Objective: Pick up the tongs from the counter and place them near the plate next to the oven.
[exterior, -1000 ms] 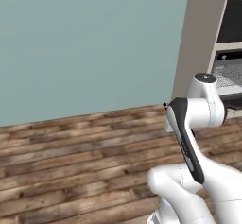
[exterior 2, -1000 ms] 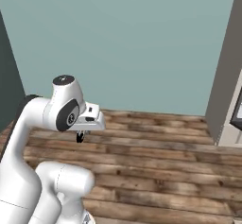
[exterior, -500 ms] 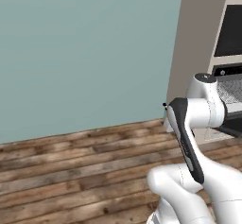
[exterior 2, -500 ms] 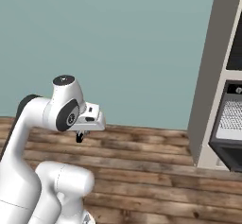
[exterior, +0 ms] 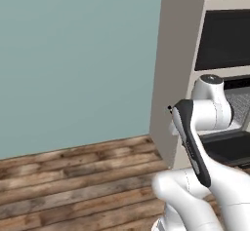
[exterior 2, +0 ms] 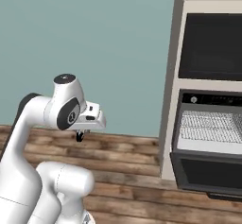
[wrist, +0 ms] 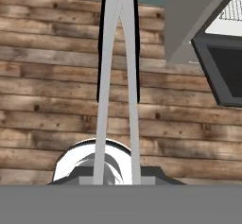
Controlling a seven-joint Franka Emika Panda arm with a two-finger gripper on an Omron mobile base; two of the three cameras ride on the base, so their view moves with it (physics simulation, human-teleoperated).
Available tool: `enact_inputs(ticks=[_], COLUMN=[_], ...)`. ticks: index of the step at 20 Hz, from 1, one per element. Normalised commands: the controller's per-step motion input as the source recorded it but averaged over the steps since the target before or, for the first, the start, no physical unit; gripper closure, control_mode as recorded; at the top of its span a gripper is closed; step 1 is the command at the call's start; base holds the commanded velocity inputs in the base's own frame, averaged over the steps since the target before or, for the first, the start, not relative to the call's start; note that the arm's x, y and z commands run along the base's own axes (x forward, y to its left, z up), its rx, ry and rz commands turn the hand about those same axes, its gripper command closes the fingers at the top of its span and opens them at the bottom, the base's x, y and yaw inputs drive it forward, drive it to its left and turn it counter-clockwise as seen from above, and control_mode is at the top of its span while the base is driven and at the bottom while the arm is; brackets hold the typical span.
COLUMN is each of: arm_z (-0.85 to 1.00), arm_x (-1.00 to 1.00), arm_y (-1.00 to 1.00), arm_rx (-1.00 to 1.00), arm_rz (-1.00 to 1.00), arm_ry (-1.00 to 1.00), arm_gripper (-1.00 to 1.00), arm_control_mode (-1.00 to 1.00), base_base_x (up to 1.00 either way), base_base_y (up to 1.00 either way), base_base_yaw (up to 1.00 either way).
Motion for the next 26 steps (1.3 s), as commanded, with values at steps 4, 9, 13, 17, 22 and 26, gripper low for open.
enact_inputs(ticks=[4,9,13,17,22,26], arm_z=[0.0,0.0,0.0,0.0,0.0,0.0], arm_x=[0.0,0.0,0.0,0.0,0.0,0.0], arm_y=[0.0,0.0,0.0,0.0,0.0,0.0], arm_rx=[0.0,0.0,0.0,0.0,0.0,0.0], arm_rz=[0.0,0.0,0.0,0.0,0.0,0.0], arm_ry=[0.0,0.0,0.0,0.0,0.0,0.0], arm_gripper=[1.0,1.0,1.0,1.0,1.0,1.0], arm_control_mode=[1.0,1.0,1.0,1.0,1.0,1.0], base_base_x=[0.0,0.0,-0.08,-0.41,-0.59,-0.06], base_base_y=[-0.96,-0.87,-0.86,-0.63,-0.55,-0.76], base_base_yaw=[0.0,0.0,0.0,-0.02,-0.06,-0.06])
